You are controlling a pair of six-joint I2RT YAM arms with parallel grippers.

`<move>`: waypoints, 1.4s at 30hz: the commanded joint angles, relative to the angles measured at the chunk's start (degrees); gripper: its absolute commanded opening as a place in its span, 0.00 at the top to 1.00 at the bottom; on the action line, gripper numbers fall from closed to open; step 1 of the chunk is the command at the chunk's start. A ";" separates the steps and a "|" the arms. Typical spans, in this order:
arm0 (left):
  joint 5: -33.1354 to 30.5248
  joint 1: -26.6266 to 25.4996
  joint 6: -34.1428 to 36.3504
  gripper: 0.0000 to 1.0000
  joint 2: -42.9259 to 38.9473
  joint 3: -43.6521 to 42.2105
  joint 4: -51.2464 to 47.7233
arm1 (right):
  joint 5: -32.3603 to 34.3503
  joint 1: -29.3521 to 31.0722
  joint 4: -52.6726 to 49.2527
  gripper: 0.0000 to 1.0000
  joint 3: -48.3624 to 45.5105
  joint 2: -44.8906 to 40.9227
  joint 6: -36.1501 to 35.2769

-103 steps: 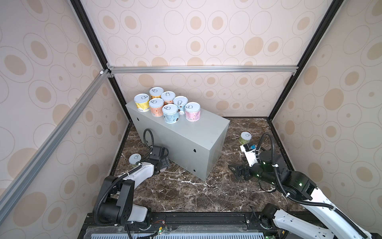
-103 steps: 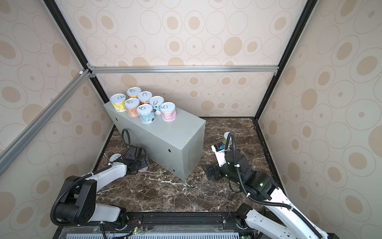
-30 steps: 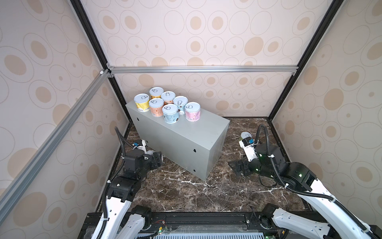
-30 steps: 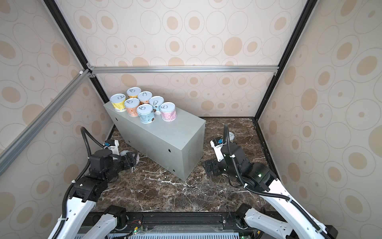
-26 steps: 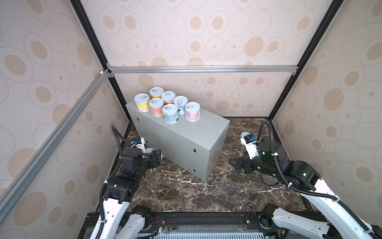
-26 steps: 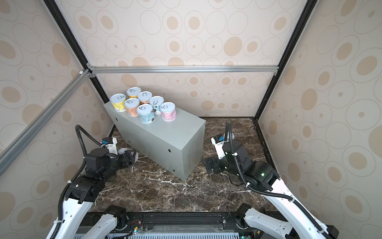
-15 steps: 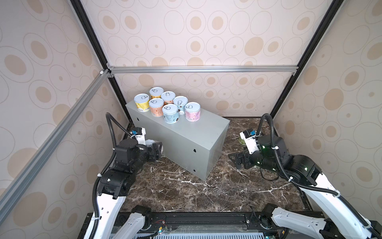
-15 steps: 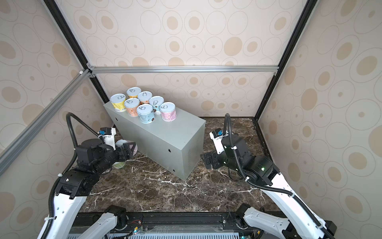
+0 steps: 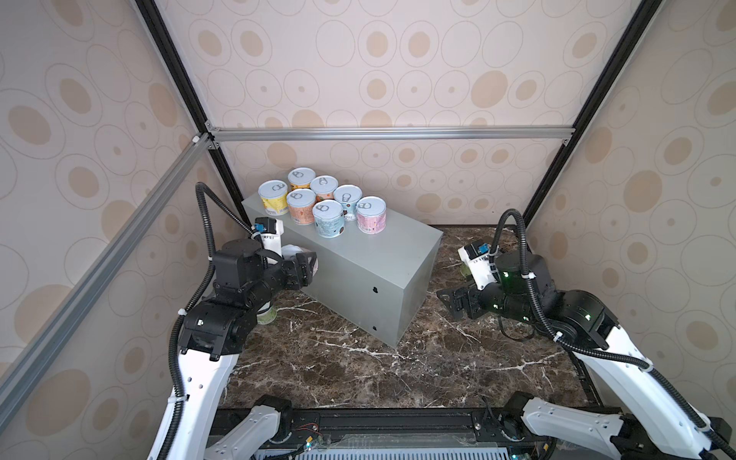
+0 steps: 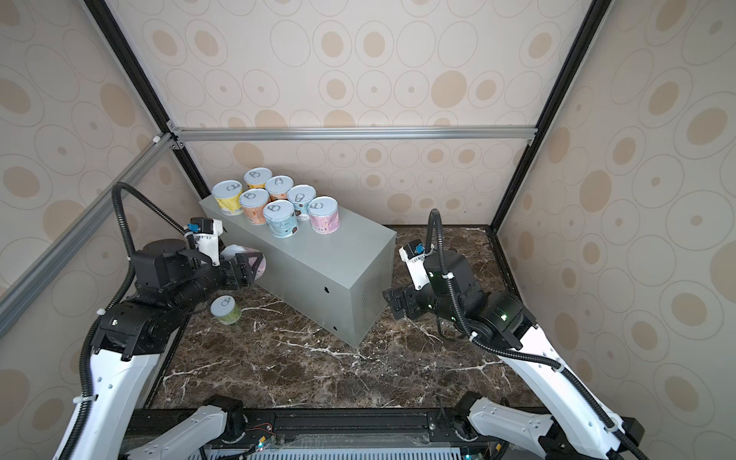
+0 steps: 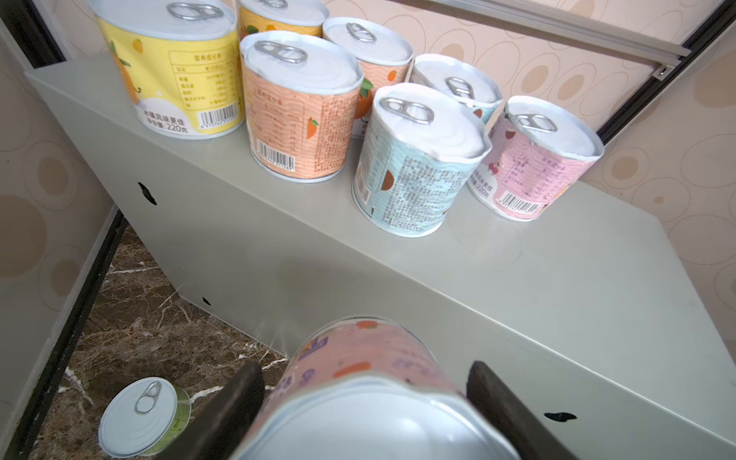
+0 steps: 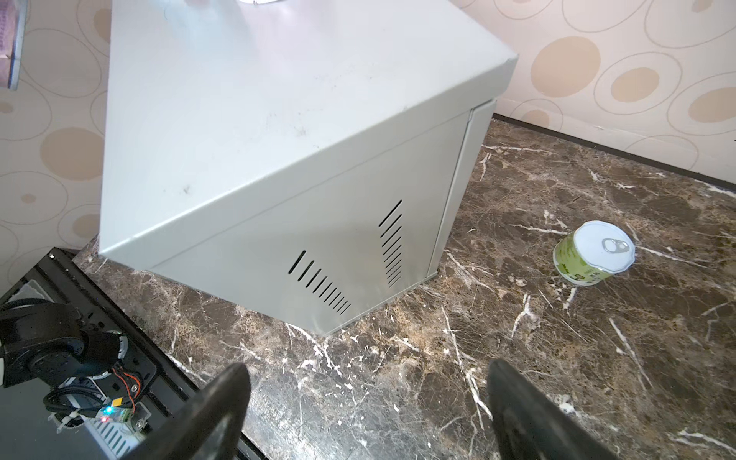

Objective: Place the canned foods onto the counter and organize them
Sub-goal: 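Raise the held pink can with the left gripper above the cabinet top, then lower the pink can onto the cabinet top in front of the other cans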

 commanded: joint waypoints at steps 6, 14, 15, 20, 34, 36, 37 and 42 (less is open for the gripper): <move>3.30 -0.56 0.72 0.44 3.79 11.66 1.42 | -0.49 0.13 -0.74 0.05 2.06 0.81 -2.70; 3.41 -4.42 0.91 0.45 9.48 18.47 -0.68 | 0.12 0.16 0.18 0.05 0.45 -0.35 -3.37; 3.34 -4.89 0.92 0.45 10.07 19.35 -0.81 | 0.18 0.14 0.40 0.05 0.10 -0.55 -3.25; 2.08 -8.41 1.40 0.45 14.04 23.48 -1.78 | 0.87 0.16 1.49 0.04 -1.44 -1.30 -3.12; -6.25 -19.45 4.84 0.44 23.54 32.25 -5.51 | 3.04 0.13 1.56 0.05 -3.12 -4.13 -2.36; -7.08 -20.00 5.06 0.44 24.01 32.34 -5.75 | 3.16 0.15 1.63 0.05 -3.63 -4.42 -2.36; -7.51 -20.17 5.15 0.44 24.21 32.34 -5.87 | 3.12 0.09 1.74 0.05 -3.83 -4.51 -2.36; -8.45 -21.23 5.24 0.45 25.11 32.42 -6.24 | 2.48 0.16 2.54 0.05 -4.67 -4.49 -2.19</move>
